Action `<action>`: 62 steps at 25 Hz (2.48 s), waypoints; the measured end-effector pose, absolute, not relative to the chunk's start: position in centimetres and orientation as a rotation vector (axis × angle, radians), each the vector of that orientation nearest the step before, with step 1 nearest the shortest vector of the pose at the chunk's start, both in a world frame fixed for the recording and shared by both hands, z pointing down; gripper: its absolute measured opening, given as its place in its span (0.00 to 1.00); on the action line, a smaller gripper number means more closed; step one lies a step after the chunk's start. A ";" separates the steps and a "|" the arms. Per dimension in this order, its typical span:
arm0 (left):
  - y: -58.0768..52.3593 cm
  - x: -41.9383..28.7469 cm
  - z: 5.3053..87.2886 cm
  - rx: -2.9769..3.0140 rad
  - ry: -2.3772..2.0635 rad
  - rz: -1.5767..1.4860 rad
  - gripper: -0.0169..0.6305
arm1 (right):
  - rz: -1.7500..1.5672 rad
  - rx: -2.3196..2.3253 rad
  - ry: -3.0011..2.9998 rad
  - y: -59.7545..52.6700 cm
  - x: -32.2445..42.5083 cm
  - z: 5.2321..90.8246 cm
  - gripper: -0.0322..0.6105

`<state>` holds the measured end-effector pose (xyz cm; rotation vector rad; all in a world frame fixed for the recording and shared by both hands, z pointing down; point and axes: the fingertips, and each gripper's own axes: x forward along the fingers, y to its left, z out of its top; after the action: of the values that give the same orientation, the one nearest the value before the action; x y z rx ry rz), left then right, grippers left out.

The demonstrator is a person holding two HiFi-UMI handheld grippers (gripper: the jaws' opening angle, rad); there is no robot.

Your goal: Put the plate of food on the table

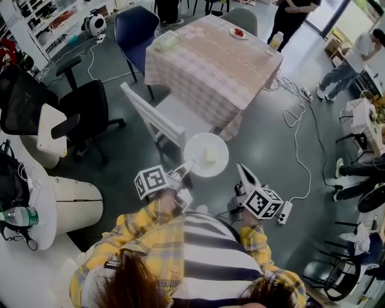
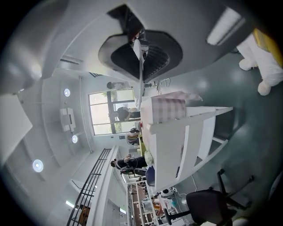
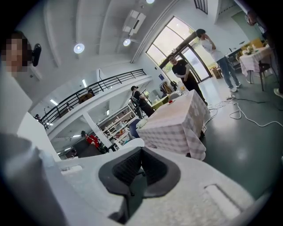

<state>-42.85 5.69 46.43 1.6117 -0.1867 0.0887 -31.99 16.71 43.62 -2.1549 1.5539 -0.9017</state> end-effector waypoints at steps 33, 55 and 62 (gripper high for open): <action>10.4 -21.7 48.2 1.594 -0.132 0.116 0.05 | -0.844 -2.222 1.410 24.0 -14.4 44.8 0.05; 2.8 -6.9 48.6 1.595 -0.242 -0.006 0.04 | -0.877 -2.162 1.559 14.1 1.8 44.5 0.05; 1.4 -1.1 49.1 1.569 -0.330 -0.078 0.04 | -0.907 -2.092 1.688 11.0 9.0 44.3 0.05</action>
<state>-1.12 1.36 49.05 1.5691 -0.3303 -0.0776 9.02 11.01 44.30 -2.0918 1.6875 -0.9066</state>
